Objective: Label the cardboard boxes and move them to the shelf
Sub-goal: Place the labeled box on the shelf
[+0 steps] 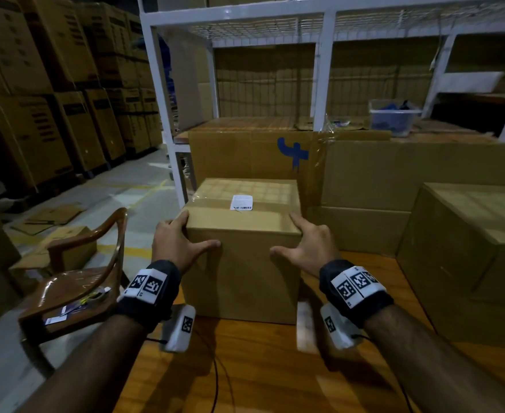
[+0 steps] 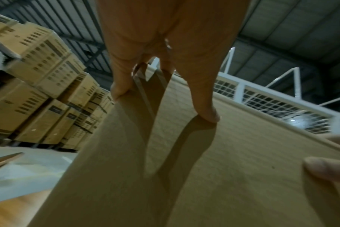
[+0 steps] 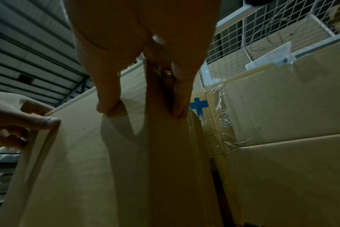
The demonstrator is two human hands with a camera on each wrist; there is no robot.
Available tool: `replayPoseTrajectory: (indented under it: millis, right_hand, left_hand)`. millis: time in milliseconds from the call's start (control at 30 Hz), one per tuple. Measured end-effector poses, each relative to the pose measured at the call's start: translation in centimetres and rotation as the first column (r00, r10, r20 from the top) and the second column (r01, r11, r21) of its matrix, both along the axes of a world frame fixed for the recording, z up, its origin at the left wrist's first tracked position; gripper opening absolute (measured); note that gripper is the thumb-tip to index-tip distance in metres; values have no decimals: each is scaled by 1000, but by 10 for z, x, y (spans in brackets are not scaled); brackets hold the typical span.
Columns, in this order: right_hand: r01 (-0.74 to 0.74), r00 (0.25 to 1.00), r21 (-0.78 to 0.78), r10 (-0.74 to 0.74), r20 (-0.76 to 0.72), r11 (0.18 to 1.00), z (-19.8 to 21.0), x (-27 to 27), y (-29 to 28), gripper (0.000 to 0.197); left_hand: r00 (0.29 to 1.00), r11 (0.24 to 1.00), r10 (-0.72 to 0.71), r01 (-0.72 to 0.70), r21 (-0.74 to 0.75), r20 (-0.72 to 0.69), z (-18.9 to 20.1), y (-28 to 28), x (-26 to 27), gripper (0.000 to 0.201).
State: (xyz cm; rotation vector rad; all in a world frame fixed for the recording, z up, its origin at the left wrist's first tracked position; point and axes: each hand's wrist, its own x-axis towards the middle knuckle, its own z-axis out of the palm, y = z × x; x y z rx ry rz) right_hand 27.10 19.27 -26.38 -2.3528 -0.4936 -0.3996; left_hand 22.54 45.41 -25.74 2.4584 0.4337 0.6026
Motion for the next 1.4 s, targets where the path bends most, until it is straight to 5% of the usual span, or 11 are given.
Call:
replayPoseTrajectory:
  millis: [233, 600, 967, 1400]
  right_hand:
    - [39, 999, 11, -39, -3, 999, 1, -42, -44, 102]
    - [155, 985, 30, -157, 65, 987, 8, -135, -113, 92]
    - [172, 978, 14, -172, 114, 985, 18, -215, -230, 101]
    - [16, 991, 23, -19, 130, 1000, 8, -240, -323, 89]
  left_hand:
    - [999, 1000, -30, 30, 3, 13, -3, -43, -41, 98]
    - [983, 986, -165, 164, 32, 75, -2, -109, -98, 97]
    - [952, 958, -286, 287, 12, 107, 8, -220, -169, 91]
    - [983, 995, -88, 78, 70, 161, 3, -314, -241, 89]
